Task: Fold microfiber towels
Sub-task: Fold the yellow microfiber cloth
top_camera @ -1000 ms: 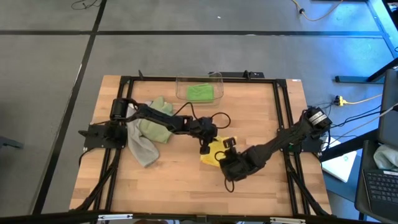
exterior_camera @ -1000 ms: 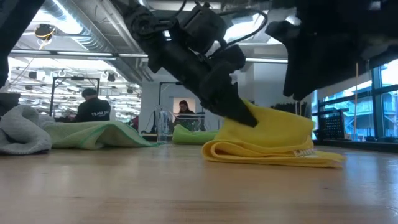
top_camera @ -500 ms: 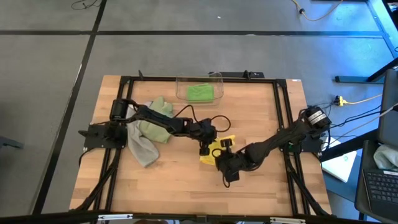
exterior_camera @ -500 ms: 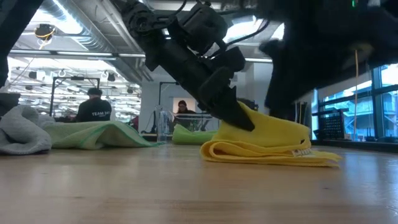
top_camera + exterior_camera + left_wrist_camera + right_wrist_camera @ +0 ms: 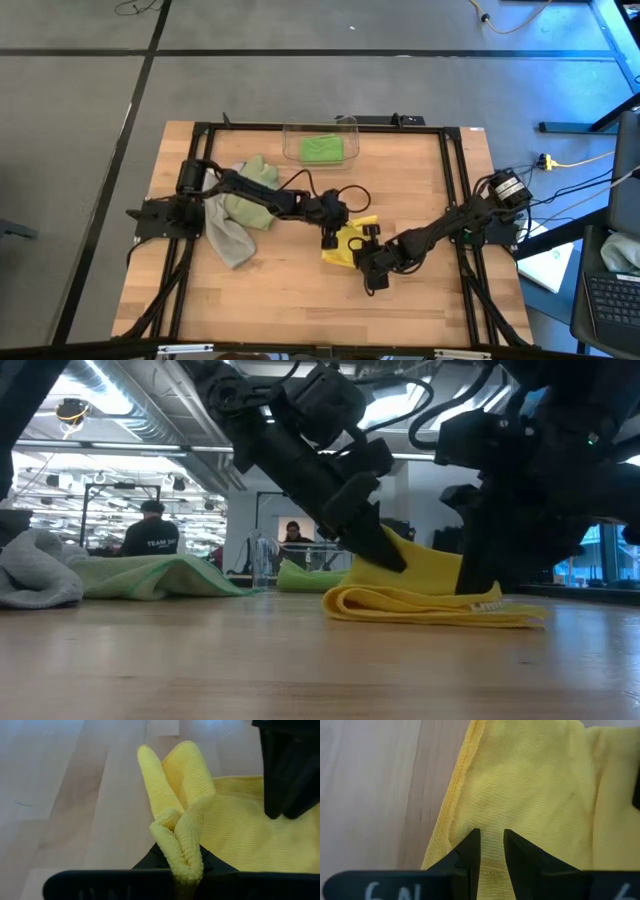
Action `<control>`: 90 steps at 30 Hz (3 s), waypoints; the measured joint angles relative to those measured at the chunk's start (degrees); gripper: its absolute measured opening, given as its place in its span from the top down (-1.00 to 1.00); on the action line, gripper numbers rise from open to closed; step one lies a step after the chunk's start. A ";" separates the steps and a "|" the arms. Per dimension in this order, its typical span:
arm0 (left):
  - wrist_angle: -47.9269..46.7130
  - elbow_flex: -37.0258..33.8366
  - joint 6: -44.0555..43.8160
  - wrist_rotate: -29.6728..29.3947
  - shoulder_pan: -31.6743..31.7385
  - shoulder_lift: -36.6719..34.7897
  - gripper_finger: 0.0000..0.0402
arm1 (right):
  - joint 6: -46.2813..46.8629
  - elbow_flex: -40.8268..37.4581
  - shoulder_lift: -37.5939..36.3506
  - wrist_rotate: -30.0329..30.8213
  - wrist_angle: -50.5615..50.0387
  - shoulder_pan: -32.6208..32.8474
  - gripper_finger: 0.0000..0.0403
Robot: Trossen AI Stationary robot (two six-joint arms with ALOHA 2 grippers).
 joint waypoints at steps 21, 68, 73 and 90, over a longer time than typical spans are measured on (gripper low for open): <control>-6.23 -0.91 0.21 -7.07 -5.87 -1.49 1.00 | 4.85 -5.10 -0.15 -1.13 6.96 -0.60 0.56; -2.94 -1.18 0.13 -17.32 -12.13 -6.19 1.00 | -2.38 6.20 0.26 3.74 -5.90 -0.74 0.56; -3.32 -1.18 -0.40 -17.26 -11.98 -6.16 1.00 | -6.31 8.82 0.15 8.96 -2.53 1.01 0.56; -4.20 -1.18 -4.14 -22.77 -10.84 -6.14 1.00 | 32.07 -0.49 0.04 18.92 8.98 5.20 0.97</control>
